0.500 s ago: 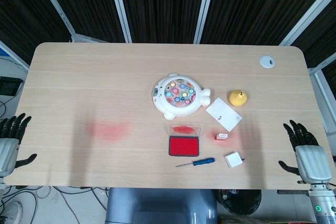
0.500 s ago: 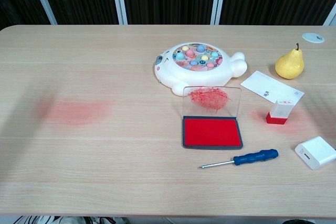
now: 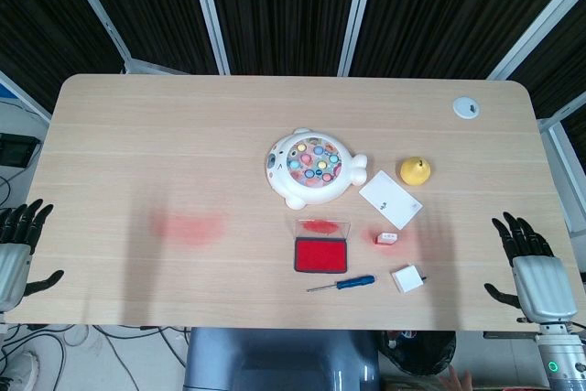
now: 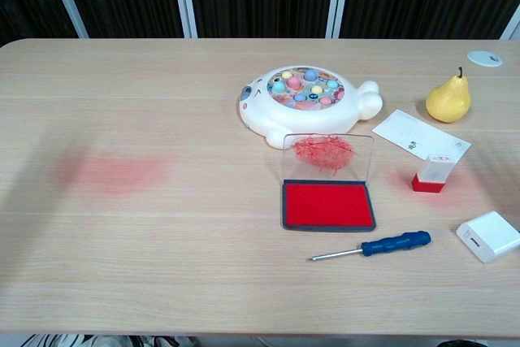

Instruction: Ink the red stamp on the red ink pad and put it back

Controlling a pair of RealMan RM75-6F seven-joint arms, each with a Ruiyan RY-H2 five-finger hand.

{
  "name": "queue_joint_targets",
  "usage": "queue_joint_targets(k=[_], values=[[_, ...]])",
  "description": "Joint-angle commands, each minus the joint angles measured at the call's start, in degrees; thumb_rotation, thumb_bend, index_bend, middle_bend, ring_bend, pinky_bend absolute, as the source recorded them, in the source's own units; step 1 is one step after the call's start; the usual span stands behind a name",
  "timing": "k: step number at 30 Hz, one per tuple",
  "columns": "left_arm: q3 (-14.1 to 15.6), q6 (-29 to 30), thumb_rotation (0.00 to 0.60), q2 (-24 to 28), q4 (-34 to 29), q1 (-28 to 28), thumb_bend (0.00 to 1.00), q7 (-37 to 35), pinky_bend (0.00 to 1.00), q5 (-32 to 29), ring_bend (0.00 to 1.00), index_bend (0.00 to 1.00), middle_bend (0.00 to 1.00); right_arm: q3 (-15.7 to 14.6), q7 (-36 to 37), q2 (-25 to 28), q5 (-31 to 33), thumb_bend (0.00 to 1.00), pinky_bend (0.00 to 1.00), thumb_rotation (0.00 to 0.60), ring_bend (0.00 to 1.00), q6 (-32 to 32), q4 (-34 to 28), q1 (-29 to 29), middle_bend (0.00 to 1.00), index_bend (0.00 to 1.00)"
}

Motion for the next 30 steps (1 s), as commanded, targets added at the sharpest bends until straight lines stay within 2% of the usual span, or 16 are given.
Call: queue_joint_targets(k=[1, 4, 8, 11, 16, 25, 30], values=[[-0.16, -0.26, 0.600, -0.01, 0.09, -0.04, 0.04, -0.14, 0.00, -0.50, 0.00, 0.00, 0.00, -0.13, -0.35, 0.40, 0.09, 0.06, 0.18, 0.600, 0.00, -0.98, -1.64, 0.41, 0.00, 0.00], [-0.34, -0.53, 0.600, 0.15, 0.07, -0.05, 0.04, -0.59, 0.00, -1.10, 0.00, 0.00, 0.00, 0.07, -1.81, 0.36, -0.28, 0.08, 0.19, 0.600, 0.01, -1.47, -3.00, 1.06, 0.04, 0.04], [-0.42, -0.90, 0.600, 0.49, -0.07, -0.18, 0.04, -1.01, 0.00, -1.35, 0.00, 0.00, 0.00, 1.16, -5.44, -0.70, -0.37, 0.11, 0.20, 0.600, 0.07, -2.84, -5.01, 2.92, 0.13, 0.10], [-0.49, -0.74, 0.600, 0.50, -0.11, -0.26, 0.04, -1.46, 0.00, -1.03, 0.00, 0.00, 0.00, 2.25, -8.30, -1.88, 0.74, 0.14, 0.21, 0.600, 0.13, -4.93, -7.00, 4.76, 0.20, 0.17], [-0.68, -0.16, 0.600, 0.32, 0.36, -0.29, 0.04, -2.02, 0.00, -0.48, 0.00, 0.00, 0.00, 3.96, -14.07, -4.56, 3.53, 0.17, 0.22, 0.600, 0.17, -9.07, -10.35, 8.15, 0.26, 0.25], [-0.51, -0.95, 0.600, 0.51, 0.23, -0.51, 0.04, -3.03, 0.00, -0.59, 0.00, 0.00, 0.00, 7.15, -26.86, -13.39, 14.37, 0.22, 0.22, 0.600, 0.21, -12.92, -11.99, 13.16, 0.31, 0.30], [-0.46, -1.52, 0.600, 0.76, 0.06, -0.68, 0.04, -3.49, 0.00, -0.83, 0.00, 0.00, 0.00, 8.36, -30.40, -17.57, 19.36, 0.24, 0.22, 0.600, 0.21, -13.33, -10.69, 15.07, 0.32, 0.32]])
